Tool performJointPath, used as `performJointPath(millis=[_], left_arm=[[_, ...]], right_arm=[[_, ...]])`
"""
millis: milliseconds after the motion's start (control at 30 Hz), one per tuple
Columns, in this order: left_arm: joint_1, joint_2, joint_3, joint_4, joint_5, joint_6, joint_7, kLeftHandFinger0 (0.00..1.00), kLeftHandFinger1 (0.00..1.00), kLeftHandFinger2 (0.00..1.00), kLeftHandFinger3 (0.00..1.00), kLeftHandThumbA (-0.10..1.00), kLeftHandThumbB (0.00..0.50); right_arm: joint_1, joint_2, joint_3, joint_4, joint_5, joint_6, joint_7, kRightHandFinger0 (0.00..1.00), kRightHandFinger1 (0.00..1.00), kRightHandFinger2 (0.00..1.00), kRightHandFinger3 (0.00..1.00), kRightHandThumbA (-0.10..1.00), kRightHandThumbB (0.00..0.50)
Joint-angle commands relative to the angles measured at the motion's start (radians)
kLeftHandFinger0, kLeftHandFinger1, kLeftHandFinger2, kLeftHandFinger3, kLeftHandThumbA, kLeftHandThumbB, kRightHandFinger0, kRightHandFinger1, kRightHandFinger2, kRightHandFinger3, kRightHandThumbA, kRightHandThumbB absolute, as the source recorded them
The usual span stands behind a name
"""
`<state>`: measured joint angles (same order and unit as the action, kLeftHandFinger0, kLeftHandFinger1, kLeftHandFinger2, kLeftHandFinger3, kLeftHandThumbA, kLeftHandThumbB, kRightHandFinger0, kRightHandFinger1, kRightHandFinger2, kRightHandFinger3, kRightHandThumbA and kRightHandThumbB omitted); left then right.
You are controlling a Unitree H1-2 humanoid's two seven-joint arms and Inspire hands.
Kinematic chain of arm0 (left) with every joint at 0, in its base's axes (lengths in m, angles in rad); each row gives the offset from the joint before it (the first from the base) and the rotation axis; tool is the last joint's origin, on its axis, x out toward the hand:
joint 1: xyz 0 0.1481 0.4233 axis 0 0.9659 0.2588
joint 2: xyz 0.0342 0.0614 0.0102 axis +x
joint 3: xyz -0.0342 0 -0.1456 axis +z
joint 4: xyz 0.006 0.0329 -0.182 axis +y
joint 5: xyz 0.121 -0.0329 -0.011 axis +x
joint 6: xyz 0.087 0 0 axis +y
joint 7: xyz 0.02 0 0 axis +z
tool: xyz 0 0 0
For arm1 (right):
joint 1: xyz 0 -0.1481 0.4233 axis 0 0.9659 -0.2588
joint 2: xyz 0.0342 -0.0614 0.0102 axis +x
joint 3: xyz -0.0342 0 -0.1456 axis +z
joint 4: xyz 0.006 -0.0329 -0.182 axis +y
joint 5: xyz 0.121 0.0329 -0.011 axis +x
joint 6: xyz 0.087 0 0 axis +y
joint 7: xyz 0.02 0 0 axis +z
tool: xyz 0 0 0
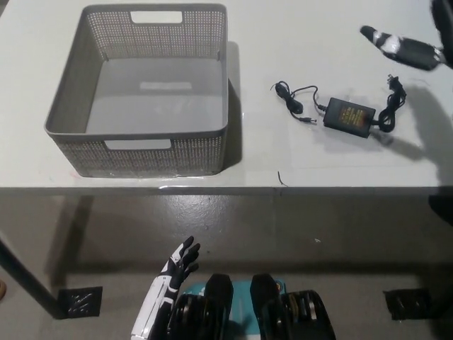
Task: Use the right hand to pick up a black power cord and place it into a container on the left hand side
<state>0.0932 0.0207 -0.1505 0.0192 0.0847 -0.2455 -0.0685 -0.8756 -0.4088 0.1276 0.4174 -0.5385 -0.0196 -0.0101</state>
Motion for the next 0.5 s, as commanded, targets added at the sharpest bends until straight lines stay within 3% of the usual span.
performJointPath(millis=[0,133,200,267,367,467], left_arm=[[0.003,0.011,-0.006,-0.018,-0.017,-0.039,-0.02,1.0,1.0,1.0,1.0,1.0,0.31],[0.013,0.009,-0.012,-0.021,-0.014,-0.035,-0.024,1.0,1.0,1.0,1.0,1.0,0.316],[0.022,0.01,-0.015,-0.023,-0.013,-0.036,-0.027,1.0,1.0,1.0,1.0,1.0,0.294],[0.027,0.009,-0.016,-0.018,-0.014,-0.046,-0.027,1.0,1.0,1.0,1.0,1.0,0.282],[0.036,0.011,-0.015,-0.016,-0.011,-0.049,-0.027,1.0,1.0,1.0,1.0,1.0,0.308],[0.034,0.014,-0.017,-0.012,-0.018,-0.056,-0.034,1.0,1.0,1.0,1.0,1.0,0.298]], right_arm=[[-0.152,-0.041,0.069,0.149,-0.107,0.019,-0.014,1.0,1.0,1.0,1.0,0.87,0.5],[-0.216,-0.034,0.148,0.306,-0.139,0.005,-0.039,1.0,1.0,1.0,1.0,0.85,0.5],[-0.224,-0.029,0.18,0.332,-0.15,0.025,-0.014,1.0,1.0,1.0,1.0,0.87,0.5],[-0.226,-0.025,0.197,0.347,-0.145,0.034,0.006,1.0,1.0,1.0,1.0,0.83,0.5],[-0.227,-0.018,0.239,0.364,-0.142,0.067,0.094,1.0,1.0,1.0,1.0,0.89,0.5],[-0.221,-0.014,0.259,0.361,-0.121,0.11,0.175,1.0,1.0,1.0,1.0,0.85,0.5]])
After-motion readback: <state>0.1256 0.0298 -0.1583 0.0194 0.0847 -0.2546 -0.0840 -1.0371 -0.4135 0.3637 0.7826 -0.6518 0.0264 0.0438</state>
